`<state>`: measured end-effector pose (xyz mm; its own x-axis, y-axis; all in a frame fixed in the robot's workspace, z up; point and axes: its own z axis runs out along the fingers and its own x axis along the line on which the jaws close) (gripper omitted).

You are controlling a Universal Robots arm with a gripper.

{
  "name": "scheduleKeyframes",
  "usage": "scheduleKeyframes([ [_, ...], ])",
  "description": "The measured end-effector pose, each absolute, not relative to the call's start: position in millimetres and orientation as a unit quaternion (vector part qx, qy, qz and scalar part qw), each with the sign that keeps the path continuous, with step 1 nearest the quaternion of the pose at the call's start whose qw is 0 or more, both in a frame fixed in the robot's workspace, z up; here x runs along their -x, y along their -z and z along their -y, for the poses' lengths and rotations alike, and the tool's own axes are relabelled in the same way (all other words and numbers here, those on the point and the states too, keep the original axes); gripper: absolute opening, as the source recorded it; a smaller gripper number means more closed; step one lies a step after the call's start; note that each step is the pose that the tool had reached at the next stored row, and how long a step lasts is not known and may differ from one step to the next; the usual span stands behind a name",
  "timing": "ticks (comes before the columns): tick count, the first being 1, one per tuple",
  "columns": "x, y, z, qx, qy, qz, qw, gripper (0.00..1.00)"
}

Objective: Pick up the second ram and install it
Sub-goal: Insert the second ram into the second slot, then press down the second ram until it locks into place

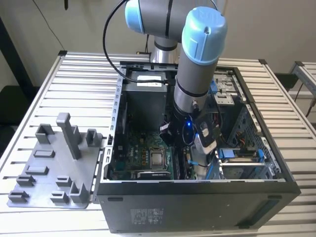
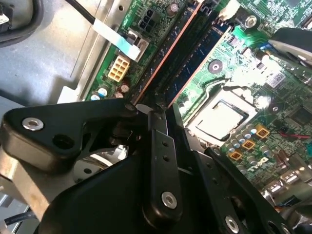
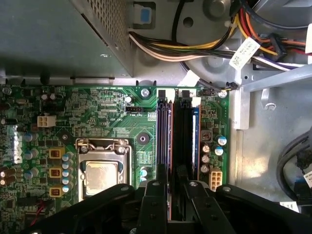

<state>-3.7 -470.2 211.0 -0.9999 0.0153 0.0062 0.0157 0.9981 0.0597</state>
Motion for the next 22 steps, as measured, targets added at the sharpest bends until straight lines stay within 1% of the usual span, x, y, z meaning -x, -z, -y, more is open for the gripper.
scheduleKeyframes([
  [6,3.8,-234.6,470.1,0.008,0.030,1.000,0.003,0.22],
  [11,3.7,-235.3,470.1,0.008,0.030,1.000,0.003,0.22],
  [12,3.7,-235.4,470.1,0.008,0.030,1.000,0.003,0.20],
  [13,3.7,-235.4,470.1,0.008,0.030,1.000,0.003,0.13],
  [14,3.7,-235.4,470.1,0.008,0.030,1.000,0.003,0.11],
  [22,3.7,-235.7,470.1,0.008,0.030,1.000,0.003,0.11],
])
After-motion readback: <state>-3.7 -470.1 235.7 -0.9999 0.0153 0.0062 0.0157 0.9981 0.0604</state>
